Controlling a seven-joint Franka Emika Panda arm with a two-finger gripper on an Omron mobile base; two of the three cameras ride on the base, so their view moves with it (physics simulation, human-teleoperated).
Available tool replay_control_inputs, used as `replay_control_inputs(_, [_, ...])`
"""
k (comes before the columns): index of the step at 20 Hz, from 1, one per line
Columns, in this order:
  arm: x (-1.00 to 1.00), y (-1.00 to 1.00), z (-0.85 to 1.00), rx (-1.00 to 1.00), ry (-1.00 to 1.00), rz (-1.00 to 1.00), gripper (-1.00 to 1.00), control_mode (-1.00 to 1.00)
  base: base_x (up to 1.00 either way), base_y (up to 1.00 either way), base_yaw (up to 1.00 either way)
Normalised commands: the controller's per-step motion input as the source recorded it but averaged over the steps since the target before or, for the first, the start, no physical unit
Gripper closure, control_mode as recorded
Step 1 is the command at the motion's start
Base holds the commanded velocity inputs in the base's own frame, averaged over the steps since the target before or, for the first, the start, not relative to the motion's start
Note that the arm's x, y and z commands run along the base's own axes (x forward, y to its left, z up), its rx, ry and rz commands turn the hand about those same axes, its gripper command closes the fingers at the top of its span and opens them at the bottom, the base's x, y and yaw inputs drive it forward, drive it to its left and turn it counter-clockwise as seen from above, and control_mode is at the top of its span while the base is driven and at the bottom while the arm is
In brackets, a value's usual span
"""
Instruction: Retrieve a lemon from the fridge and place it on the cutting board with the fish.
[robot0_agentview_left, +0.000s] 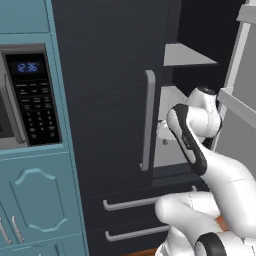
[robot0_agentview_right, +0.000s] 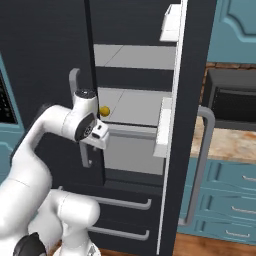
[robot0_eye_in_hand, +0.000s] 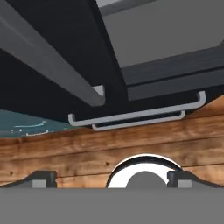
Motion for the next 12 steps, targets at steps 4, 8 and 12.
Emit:
replay_control_inputs(4, [0.00, 0.95, 0.46, -0.40, -0.47, -0.06, -1.00, -1.00, 0.00, 0.00, 0.00])
replay_control_inputs(8, [-0.02, 0.56, 0.66, -0.31, -0.31, 0.00, -1.00, -1.00, 0.00, 0.00, 0.00])
replay_control_inputs(12, [0.00, 0.00, 0.00, 0.01, -0.02, 0.00, -1.00, -1.00, 0.00, 0.00, 0.00])
